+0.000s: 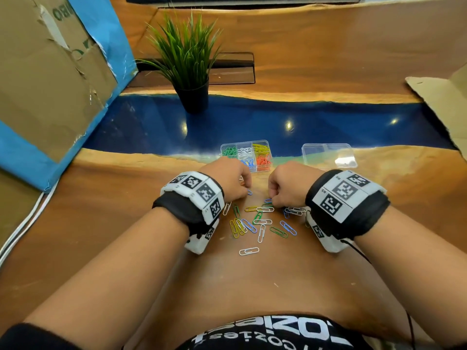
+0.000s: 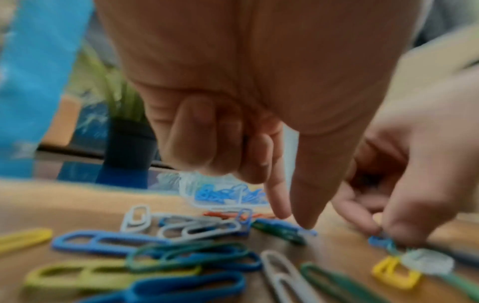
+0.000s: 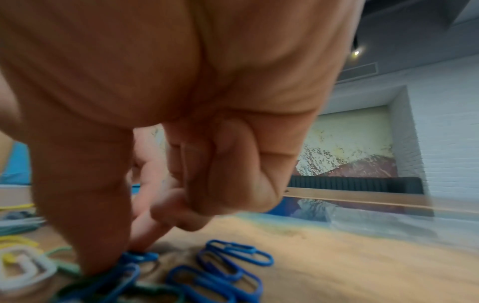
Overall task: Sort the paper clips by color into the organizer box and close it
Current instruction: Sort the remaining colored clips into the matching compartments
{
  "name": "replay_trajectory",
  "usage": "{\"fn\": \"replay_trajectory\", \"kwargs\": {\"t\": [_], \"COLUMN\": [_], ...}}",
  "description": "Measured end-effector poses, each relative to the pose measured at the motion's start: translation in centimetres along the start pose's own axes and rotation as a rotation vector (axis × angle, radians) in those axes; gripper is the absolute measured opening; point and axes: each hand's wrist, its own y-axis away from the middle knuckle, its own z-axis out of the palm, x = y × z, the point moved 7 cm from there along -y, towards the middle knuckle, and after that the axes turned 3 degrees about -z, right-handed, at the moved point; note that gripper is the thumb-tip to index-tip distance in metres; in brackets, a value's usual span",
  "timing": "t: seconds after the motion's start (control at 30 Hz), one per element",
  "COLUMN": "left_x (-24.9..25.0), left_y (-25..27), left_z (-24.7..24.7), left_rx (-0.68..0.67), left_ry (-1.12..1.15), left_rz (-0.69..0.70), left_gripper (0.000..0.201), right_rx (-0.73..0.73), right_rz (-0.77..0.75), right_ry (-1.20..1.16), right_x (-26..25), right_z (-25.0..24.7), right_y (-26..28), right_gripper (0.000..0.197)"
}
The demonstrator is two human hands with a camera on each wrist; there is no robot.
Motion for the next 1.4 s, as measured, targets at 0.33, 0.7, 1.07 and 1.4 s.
{"fn": "replay_trajectory", "kwargs": {"t": [0.33, 0.7, 1.07, 1.4], "left_x": [1.1, 1.4, 1.6, -1.3], "left_y": [-0.5, -0.2, -0.3, -1.2], "left_z": [-0.2, 0.9, 1.3, -2.3], "left_rx": [-0.022, -0.184, -0.255, 0.026], "left_ry": [-0.099, 0.428, 0.862, 0.835], "left_rz": [0.015, -0.022, -0.128, -0.166], "left_gripper": [0.008, 0.018, 0.01, 0.026], "right_rx": [-0.027, 0.037, 0.121, 0.083], "right_rz": [0.004, 0.15, 0.252, 0.234], "right_ry": [-0.493, -1.762, -1.066, 0.043], "right_x": [2.0, 6.6, 7.4, 4.4], "right_z": [0.3, 0.7, 0.3, -0.8], "right_y": [0.3, 2.1, 1.1, -0.1], "right_gripper": [0.02, 0.028, 0.016, 0.017]}}
